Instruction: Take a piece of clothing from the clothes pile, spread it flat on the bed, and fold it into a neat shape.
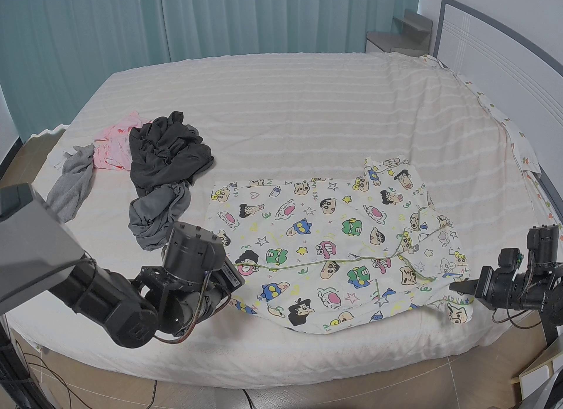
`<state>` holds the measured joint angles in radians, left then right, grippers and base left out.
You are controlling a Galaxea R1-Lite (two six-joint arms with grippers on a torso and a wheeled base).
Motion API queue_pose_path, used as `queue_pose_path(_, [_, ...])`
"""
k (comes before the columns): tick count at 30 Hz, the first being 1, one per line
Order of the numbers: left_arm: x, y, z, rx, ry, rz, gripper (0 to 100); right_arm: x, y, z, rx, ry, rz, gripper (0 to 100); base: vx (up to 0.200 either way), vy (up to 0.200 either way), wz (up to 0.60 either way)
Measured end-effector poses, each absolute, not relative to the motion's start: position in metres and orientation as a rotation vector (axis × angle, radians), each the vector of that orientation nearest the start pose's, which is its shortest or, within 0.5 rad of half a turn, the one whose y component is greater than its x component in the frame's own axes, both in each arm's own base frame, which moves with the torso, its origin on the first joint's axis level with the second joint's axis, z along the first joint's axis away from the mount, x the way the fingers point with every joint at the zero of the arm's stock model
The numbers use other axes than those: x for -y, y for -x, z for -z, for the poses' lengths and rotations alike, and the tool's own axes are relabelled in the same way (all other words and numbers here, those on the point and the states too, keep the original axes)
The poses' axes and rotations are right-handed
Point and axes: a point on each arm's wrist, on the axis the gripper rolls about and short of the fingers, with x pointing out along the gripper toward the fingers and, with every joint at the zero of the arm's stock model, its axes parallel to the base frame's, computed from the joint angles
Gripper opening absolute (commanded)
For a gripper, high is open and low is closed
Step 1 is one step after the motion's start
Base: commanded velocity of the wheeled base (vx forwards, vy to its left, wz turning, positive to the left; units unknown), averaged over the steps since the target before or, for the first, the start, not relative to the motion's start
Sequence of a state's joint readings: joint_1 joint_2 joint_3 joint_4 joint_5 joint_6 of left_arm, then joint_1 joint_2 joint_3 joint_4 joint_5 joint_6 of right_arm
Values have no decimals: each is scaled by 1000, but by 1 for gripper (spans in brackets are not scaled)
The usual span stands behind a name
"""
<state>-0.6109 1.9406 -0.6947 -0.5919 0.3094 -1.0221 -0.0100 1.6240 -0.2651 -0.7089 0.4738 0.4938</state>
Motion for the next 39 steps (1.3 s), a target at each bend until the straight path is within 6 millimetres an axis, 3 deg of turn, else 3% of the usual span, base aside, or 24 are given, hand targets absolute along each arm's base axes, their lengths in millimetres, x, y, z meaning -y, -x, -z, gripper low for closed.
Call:
queue_pose_path(16, [176,-324,-69,-631,713,-108,0,-2,-247,-94,-672,-670,-260,0,0,0,0])
queue_pose_path(23, [175,-334,-63,-637,712,-130,0,-1,-258,-98,-599,-695,-268,0,0,0,0])
queue_pose_path(39, [161,-349,-57,-626,725,-175,0,5,-274,-78,-547,-773,-229,0,0,0,0])
